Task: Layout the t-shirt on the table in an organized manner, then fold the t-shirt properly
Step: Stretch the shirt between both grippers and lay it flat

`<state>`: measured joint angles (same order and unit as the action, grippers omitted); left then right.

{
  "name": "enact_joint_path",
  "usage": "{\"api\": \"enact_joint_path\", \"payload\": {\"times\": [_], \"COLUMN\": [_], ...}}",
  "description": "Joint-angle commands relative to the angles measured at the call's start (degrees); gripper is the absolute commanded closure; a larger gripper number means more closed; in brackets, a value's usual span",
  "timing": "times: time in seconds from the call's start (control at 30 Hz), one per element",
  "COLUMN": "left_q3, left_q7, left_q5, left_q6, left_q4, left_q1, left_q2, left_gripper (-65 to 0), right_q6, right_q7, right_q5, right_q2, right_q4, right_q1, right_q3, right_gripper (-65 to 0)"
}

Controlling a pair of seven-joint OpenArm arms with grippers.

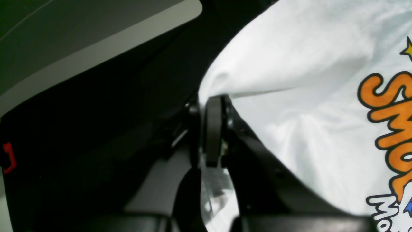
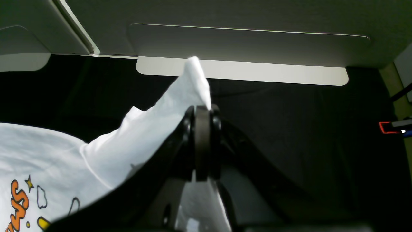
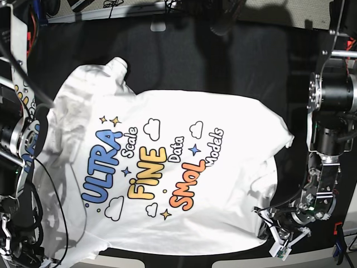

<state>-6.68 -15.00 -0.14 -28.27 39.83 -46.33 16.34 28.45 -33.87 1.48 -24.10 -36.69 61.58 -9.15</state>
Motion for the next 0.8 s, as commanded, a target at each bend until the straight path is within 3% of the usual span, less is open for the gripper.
{"api": "enact_joint_path", "payload": {"times": [0.0,0.07,0.1,0.17,0.23,0.27,0.67,0.77], "left_q3": [0.2,0.2,0.2,0.2,0.2,0.2,0.2,0.2], "left_q7": [1.7,2.7,3.8,4.8,3.3,2.6,0.9,-1.6], "left_q5": [-0.9,-0.7,-0.7,-0.7,-0.7,-0.7,0.0,-3.8], "left_q6": [0.4,0.5,1.3,6.4,10.4,10.7,10.7,10.7], "left_q4": [1.0,1.0,1.0,1.0,1.0,1.0,1.0,1.0], "left_q1": [-2.3,-2.3,-2.3,-2.3,-2.6,-2.6,-2.6,-2.6], "left_q2": [0.4,0.4,0.5,0.5,0.6,0.7,0.8,0.8], "left_gripper": [0.0,0.0,-5.9,-21.1,-26.2,-26.2,-26.0,-26.0], "right_q6": [-0.4,-0.4,-0.3,-0.3,-0.3,-0.3,-0.4,-0.4], "right_q7": [2.1,3.3,4.0,4.8,4.6,4.3,4.1,3.7], "right_q5": [0.4,0.4,0.4,0.3,0.2,0.1,0.5,4.8], "right_q2": [-0.5,-0.5,-0.5,-0.5,-0.5,-0.5,-0.5,-0.5], "right_q4": [-0.9,-0.9,-0.9,-0.9,-0.9,-0.9,-0.9,-0.9], "right_q1": [2.9,2.8,2.8,2.7,2.7,2.7,2.7,2.7], "right_q3": [-0.2,-0.2,-0.2,-0.2,-0.2,-0.2,-0.2,-0.2], "right_gripper": [0.0,0.0,-3.8,-22.4,-34.7,-36.5,-36.4,-36.4]}}
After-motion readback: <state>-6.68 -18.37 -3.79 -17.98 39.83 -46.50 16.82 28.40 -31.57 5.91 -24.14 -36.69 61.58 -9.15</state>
